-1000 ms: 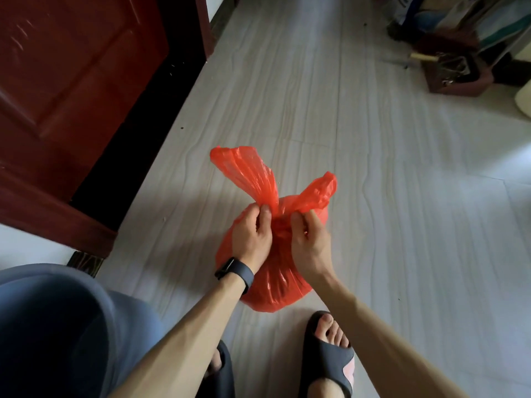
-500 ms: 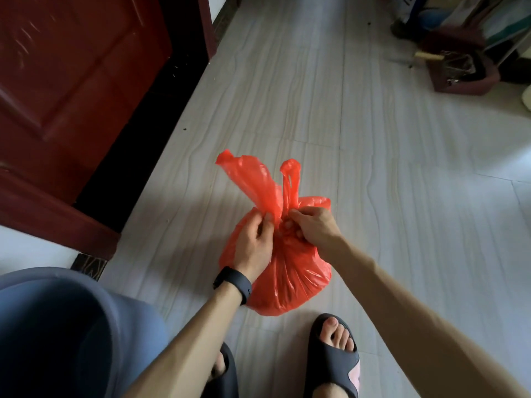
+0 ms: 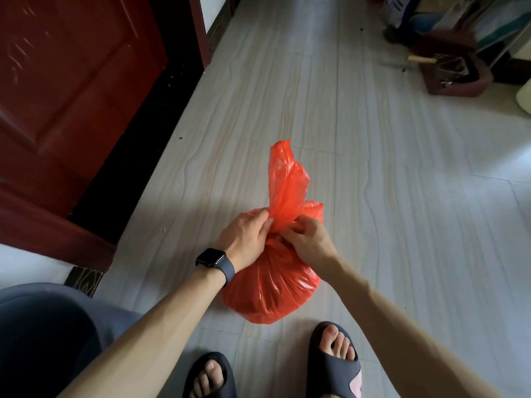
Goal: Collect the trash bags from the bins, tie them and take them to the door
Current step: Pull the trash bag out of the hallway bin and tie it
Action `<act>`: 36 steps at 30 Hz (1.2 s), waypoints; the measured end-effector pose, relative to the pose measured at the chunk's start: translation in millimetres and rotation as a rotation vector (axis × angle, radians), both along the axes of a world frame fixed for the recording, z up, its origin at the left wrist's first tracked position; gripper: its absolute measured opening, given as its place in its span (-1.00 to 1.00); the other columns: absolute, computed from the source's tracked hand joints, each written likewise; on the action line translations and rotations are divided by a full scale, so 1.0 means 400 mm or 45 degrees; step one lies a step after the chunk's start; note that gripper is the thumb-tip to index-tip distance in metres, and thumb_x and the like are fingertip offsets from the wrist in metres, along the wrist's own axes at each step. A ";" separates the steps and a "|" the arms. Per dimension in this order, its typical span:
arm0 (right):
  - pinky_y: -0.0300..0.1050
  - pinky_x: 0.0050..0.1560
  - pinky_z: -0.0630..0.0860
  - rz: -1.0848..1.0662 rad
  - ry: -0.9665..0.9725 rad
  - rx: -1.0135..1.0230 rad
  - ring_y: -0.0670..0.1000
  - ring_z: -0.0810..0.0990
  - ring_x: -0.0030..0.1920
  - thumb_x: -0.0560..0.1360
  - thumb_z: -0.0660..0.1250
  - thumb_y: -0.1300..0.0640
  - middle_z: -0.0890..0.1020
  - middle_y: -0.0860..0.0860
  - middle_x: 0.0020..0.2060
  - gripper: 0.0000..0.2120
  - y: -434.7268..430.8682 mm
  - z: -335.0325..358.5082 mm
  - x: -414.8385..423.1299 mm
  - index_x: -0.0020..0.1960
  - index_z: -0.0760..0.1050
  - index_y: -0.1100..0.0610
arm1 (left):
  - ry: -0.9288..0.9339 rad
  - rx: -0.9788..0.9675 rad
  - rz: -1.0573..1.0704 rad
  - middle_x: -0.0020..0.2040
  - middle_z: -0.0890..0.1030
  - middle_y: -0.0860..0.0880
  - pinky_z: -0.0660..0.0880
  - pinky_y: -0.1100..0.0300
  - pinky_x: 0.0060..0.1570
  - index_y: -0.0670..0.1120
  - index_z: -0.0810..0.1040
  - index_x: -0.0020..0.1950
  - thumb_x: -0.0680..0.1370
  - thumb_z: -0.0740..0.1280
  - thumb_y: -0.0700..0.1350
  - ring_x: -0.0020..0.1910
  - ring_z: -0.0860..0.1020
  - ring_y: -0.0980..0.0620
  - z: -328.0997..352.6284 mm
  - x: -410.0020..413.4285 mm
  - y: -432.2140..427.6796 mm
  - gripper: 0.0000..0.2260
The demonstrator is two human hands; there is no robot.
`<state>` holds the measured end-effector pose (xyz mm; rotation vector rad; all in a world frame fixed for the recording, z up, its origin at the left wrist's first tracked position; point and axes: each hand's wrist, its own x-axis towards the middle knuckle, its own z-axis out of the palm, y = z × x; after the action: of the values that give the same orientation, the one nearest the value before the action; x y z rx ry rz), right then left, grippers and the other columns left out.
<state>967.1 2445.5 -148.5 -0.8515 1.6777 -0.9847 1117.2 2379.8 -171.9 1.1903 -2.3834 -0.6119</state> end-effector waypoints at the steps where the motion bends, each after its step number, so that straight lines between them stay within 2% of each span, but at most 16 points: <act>1: -0.09 -0.15 0.61 -0.060 -0.044 0.024 -0.01 0.67 -0.26 0.47 0.41 0.28 0.72 0.11 -0.25 -0.90 -0.003 -0.003 0.001 -0.02 0.59 0.26 | -0.016 -0.041 -0.025 -0.17 0.59 -0.13 0.28 0.11 -0.37 -0.12 0.39 -0.13 0.64 0.20 -0.07 -0.17 0.54 -0.21 0.001 0.002 0.000 -0.82; 4: 0.05 -0.19 0.60 -0.092 -0.053 0.074 0.07 0.63 -0.33 0.39 0.43 0.26 0.69 0.13 -0.36 -0.96 -0.022 -0.003 -0.004 -0.19 0.64 0.25 | -0.028 -0.150 -0.112 -0.02 0.65 -0.08 0.51 0.04 -0.37 -0.01 0.31 -0.07 0.63 0.12 0.04 -0.07 0.58 -0.19 0.000 0.010 0.005 -0.85; 6: 0.00 -0.31 0.55 -0.133 0.053 0.121 0.03 0.61 -0.39 0.36 0.37 0.21 0.67 0.07 -0.44 -0.90 -0.029 -0.008 -0.010 -0.32 0.62 0.15 | -0.067 -0.119 -0.146 0.02 0.65 -0.07 0.57 -0.05 -0.30 0.02 0.29 -0.03 0.62 0.04 0.10 0.04 0.57 -0.17 0.000 0.007 0.011 -0.82; 8: -0.11 -0.34 0.52 -0.108 0.188 0.138 -0.05 0.59 -0.43 0.40 0.33 0.22 0.65 0.00 -0.47 -0.85 -0.025 -0.010 -0.011 -0.33 0.61 0.14 | -0.130 -0.071 -0.175 0.02 0.63 -0.07 0.55 -0.08 -0.27 0.02 0.28 0.02 0.64 0.07 0.08 0.12 0.53 -0.15 0.004 -0.002 0.010 -0.85; 10: -0.12 -0.29 0.51 -0.015 0.214 0.103 -0.08 0.57 -0.41 0.43 0.34 0.20 0.66 -0.01 -0.43 -0.84 -0.017 -0.014 -0.012 -0.28 0.64 0.15 | -0.228 -0.043 -0.173 0.01 0.59 -0.10 0.46 -0.02 -0.30 0.02 0.31 0.07 0.65 0.11 0.02 0.09 0.52 -0.18 0.015 -0.013 0.003 -0.91; 13: -0.11 -0.24 0.42 0.057 -0.032 0.070 -0.03 0.50 -0.34 0.49 0.33 0.19 0.61 0.03 -0.38 -0.82 -0.003 -0.005 -0.015 -0.24 0.63 0.21 | -0.499 -0.092 -0.141 0.02 0.57 -0.10 0.35 0.04 -0.29 -0.03 0.37 0.15 0.61 0.14 -0.07 0.10 0.53 -0.18 0.038 -0.030 -0.001 -0.85; 15: -0.12 -0.21 0.41 0.057 -0.191 0.100 0.00 0.49 -0.30 0.52 0.33 -0.04 0.59 0.06 -0.34 -0.64 -0.002 0.003 -0.015 -0.20 0.62 0.26 | -0.671 -0.158 -0.128 0.06 0.58 -0.09 0.41 0.01 -0.21 -0.02 0.35 0.28 0.62 0.10 -0.13 0.17 0.52 -0.14 0.052 -0.047 0.006 -0.76; 17: -0.10 -0.22 0.40 0.049 -0.101 0.191 0.00 0.46 -0.33 0.39 0.30 -0.43 0.53 0.04 -0.39 -0.32 -0.005 0.004 -0.011 -0.26 0.57 0.25 | -0.833 -0.221 -0.171 0.11 0.58 -0.10 0.46 0.00 -0.03 -0.05 0.26 0.44 0.64 0.04 -0.19 0.23 0.49 -0.15 0.053 -0.064 0.018 -0.64; 19: -0.11 -0.27 0.38 -0.037 0.059 0.270 -0.02 0.44 -0.39 0.29 0.27 -0.55 0.47 -0.03 -0.48 -0.30 -0.008 0.002 -0.004 -0.39 0.47 0.14 | -0.916 -0.304 -0.215 0.10 0.59 -0.13 0.44 0.01 0.08 -0.10 0.29 0.45 0.61 0.00 -0.22 0.20 0.50 -0.17 0.057 -0.076 0.038 -0.60; 20: -0.12 -0.25 0.41 -0.097 0.108 0.292 -0.01 0.48 -0.39 0.29 0.27 -0.55 0.51 -0.06 -0.47 -0.32 -0.009 -0.001 -0.001 -0.39 0.47 0.11 | -0.887 -0.395 -0.245 0.02 0.62 -0.12 0.46 0.04 0.05 -0.08 0.41 0.38 0.57 -0.02 -0.23 0.11 0.55 -0.16 0.055 -0.076 0.046 -0.57; 22: -0.07 -0.11 0.54 -0.207 0.169 0.301 0.04 0.62 -0.21 0.32 0.27 -0.49 0.66 0.00 -0.28 -0.37 -0.011 -0.012 0.000 -0.22 0.61 0.10 | -0.865 -0.546 -0.323 -0.27 0.63 -0.05 0.49 0.14 -0.19 -0.04 0.66 0.03 0.42 0.02 -0.20 -0.21 0.61 -0.08 0.061 -0.078 0.065 -0.57; 24: 0.04 0.06 0.58 -0.291 0.183 0.322 0.15 0.67 -0.05 0.40 0.27 -0.34 0.71 0.11 -0.13 -0.47 -0.016 -0.028 -0.005 -0.09 0.63 0.12 | -0.784 -0.630 -0.312 -0.43 0.57 -0.02 0.43 0.18 -0.34 -0.06 0.65 -0.19 0.36 0.06 -0.18 -0.38 0.56 -0.04 0.042 -0.085 0.084 -0.66; 26: 0.06 0.08 0.58 -0.325 0.154 0.343 0.17 0.67 -0.05 0.48 0.28 -0.22 0.70 0.12 -0.13 -0.57 -0.017 -0.033 -0.017 -0.05 0.63 0.16 | -0.642 -0.617 -0.285 -0.42 0.57 -0.02 0.41 0.16 -0.34 -0.05 0.61 -0.19 0.40 0.11 -0.21 -0.37 0.56 -0.06 0.038 -0.088 0.091 -0.72; 29: 0.01 -0.13 0.57 -0.319 -0.047 0.311 0.07 0.62 -0.30 0.49 0.41 -0.12 0.63 0.06 -0.32 -0.69 -0.009 -0.027 -0.042 -0.17 0.62 0.14 | -0.304 -0.420 -0.241 -0.31 0.61 -0.04 0.42 0.08 -0.26 -0.07 0.57 -0.12 0.50 0.29 -0.17 -0.24 0.56 -0.08 0.033 -0.070 0.091 -0.93; 32: -0.09 -0.36 0.41 -0.220 -0.335 0.234 0.01 0.46 -0.47 0.50 0.45 -0.01 0.49 0.07 -0.48 -0.68 0.002 -0.023 -0.064 -0.33 0.51 0.14 | 0.055 -0.013 -0.086 -0.17 0.68 0.00 0.36 0.29 -0.13 -0.04 0.62 -0.05 0.50 0.43 -0.03 -0.11 0.57 0.00 0.023 -0.034 0.092 -0.90; 36: -0.12 -0.30 0.39 -0.070 -0.544 0.186 0.00 0.43 -0.45 0.56 0.38 0.01 0.47 0.03 -0.52 -0.65 0.001 -0.011 -0.067 -0.35 0.48 0.14 | 0.175 0.277 0.007 -0.07 0.70 0.08 0.30 0.53 -0.08 0.01 0.69 0.01 0.46 0.48 0.04 -0.02 0.57 0.12 0.020 -0.005 0.077 -0.82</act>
<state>940.5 2446.1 -153.1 -0.4600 1.3892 -0.9872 1115.2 2410.5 -164.1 1.1988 -2.2423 -0.9395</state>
